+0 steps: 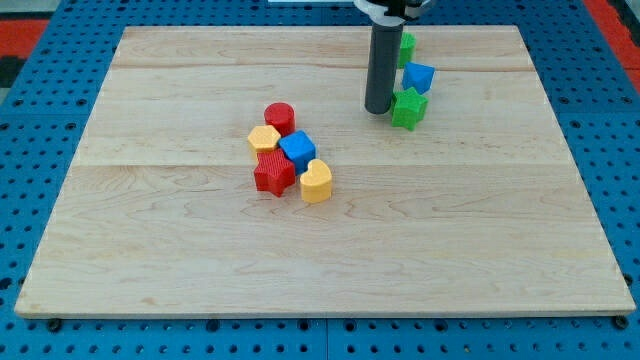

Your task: Push the blue cube right a bit

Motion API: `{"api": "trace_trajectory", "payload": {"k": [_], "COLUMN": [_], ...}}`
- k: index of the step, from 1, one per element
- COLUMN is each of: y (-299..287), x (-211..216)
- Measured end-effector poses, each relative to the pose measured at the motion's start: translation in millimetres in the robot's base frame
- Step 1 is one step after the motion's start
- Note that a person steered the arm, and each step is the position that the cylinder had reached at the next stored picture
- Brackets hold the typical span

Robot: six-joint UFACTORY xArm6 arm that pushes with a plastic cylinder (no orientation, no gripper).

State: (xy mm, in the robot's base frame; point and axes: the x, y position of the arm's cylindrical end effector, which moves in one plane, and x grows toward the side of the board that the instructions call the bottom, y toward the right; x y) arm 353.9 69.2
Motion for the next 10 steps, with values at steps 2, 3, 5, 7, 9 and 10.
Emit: {"api": "trace_trajectory", "payload": {"k": [2, 3, 5, 7, 9, 10], "y": [29.2, 9.4, -40.9, -118.1, -105.2, -82.3], "x": [0.9, 1.1, 29.7, 44.6, 94.3, 95.3]}}
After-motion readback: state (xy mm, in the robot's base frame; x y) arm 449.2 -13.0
